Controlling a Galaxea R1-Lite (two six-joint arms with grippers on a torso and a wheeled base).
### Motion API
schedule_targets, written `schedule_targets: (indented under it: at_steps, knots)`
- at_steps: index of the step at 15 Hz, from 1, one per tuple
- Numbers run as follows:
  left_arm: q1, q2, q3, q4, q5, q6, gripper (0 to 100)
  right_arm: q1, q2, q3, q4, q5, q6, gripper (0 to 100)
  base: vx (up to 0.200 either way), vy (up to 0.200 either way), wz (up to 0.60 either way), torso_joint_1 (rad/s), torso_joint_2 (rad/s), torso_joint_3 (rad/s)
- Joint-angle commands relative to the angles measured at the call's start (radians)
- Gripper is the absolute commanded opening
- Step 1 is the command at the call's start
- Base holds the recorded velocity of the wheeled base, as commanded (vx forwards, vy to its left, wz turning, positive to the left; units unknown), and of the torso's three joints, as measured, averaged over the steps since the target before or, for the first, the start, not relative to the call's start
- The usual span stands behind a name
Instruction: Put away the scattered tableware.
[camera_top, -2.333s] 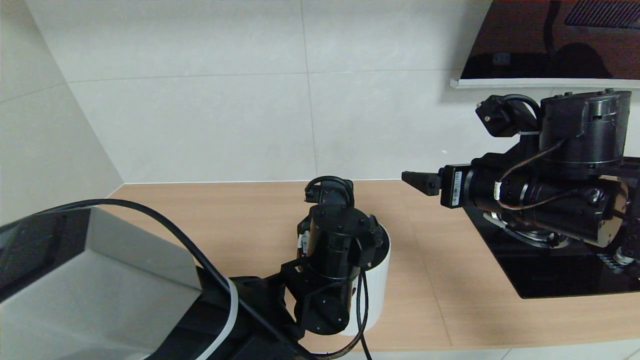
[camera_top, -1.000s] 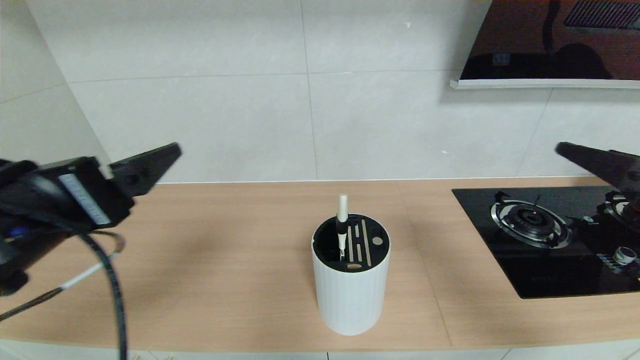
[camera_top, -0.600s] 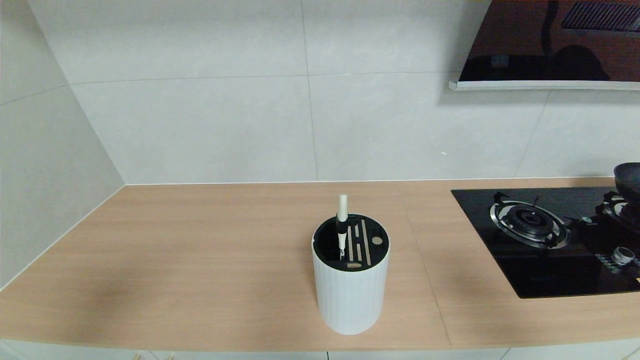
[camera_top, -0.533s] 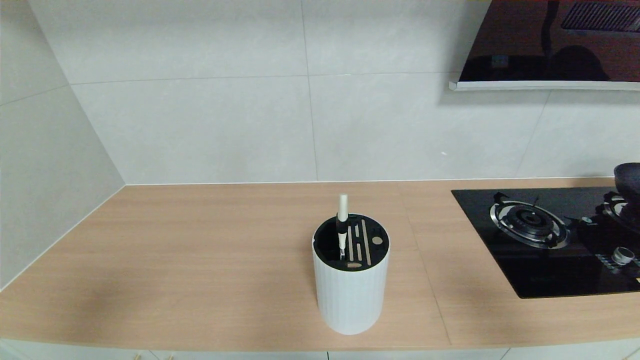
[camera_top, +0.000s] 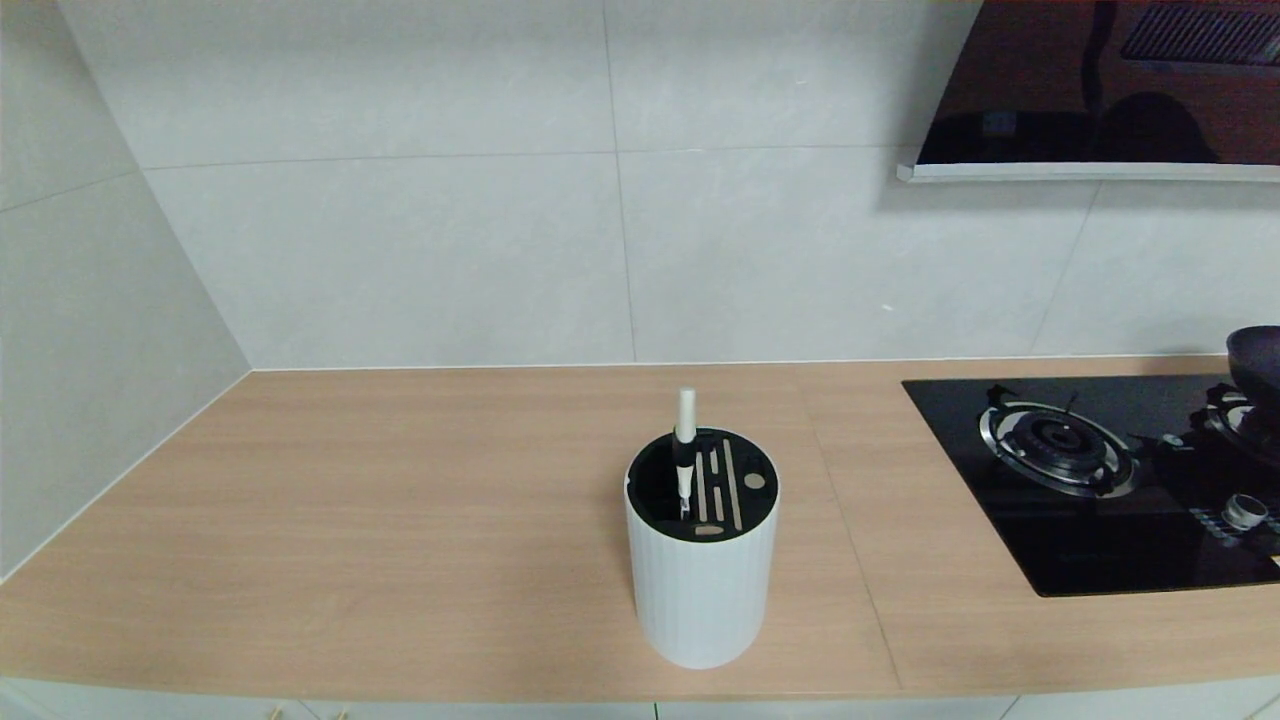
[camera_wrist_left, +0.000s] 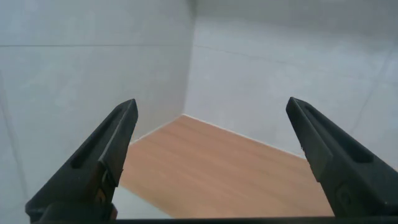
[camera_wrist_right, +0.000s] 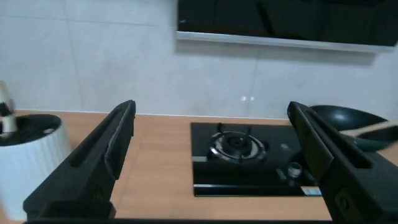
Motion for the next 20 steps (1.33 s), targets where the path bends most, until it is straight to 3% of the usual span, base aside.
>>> schedule_targets:
  at_steps: [1, 3, 5, 7, 8, 11, 12, 15, 16, 18, 20]
  knots:
    - [0.064, -0.092, 0.117, 0.007, -0.064, 0.033, 100, -0.004, -0.03, 0.072, -0.004, -0.012, 0.003, 100, 0.0, 0.0, 0.0, 0.0, 0.0, 0.0]
    - [0.064, -0.092, 0.288, -0.047, -0.11, 0.054, 100, -0.004, -0.03, 0.226, -0.064, -0.001, 0.019, 100, 0.0, 0.0, 0.0, 0.0, 0.0, 0.0]
    - [0.064, -0.092, 0.43, -0.144, -0.251, 0.043, 100, -0.004, -0.03, 0.338, -0.163, 0.034, 0.02, 100, 0.0, 0.0, 0.0, 0.0, 0.0, 0.0]
    - [0.064, -0.092, 0.556, -0.245, -0.35, 0.04, 100, -0.004, -0.03, 0.348, -0.157, 0.058, 0.048, 100, 0.0, 0.0, 0.0, 0.0, 0.0, 0.0]
    - [0.064, -0.092, 0.581, -0.248, -0.393, 0.037, 100, -0.004, -0.03, 0.348, -0.151, 0.081, 0.057, 100, 0.0, 0.0, 0.0, 0.0, 0.0, 0.0]
    - [0.064, -0.092, 0.581, -0.098, -0.497, 0.005, 100, -0.004, -0.03, 0.348, -0.054, 0.112, 0.052, 100, 0.0, 0.0, 0.0, 0.0, 0.0, 0.0]
    - [0.064, -0.092, 0.579, -0.091, -0.548, -0.02, 100, -0.004, -0.03, 0.348, -0.008, 0.126, 0.055, 100, 0.0, 0.0, 0.0, 0.0, 0.0, 0.0]
    - [0.063, -0.092, 0.581, -0.067, -0.575, -0.018, 100, -0.004, -0.03, 0.348, -0.007, 0.127, 0.055, 100, 0.0, 0.0, 0.0, 0.0, 0.0, 0.0]
    - [0.063, -0.092, 0.581, -0.067, -0.575, -0.024, 100, -0.004, -0.03, 0.348, -0.007, 0.127, 0.06, 100, 0.0, 0.0, 0.0, 0.0, 0.0, 0.0]
    - [0.063, -0.092, 0.581, -0.067, -0.572, -0.069, 100, -0.004, -0.03, 0.348, -0.007, 0.127, 0.072, 100, 0.0, 0.0, 0.0, 0.0, 0.0, 0.0]
    - [0.063, -0.092, 0.581, -0.067, -0.572, -0.064, 100, -0.004, -0.03, 0.348, -0.007, 0.127, 0.072, 100, 0.0, 0.0, 0.0, 0.0, 0.0, 0.0]
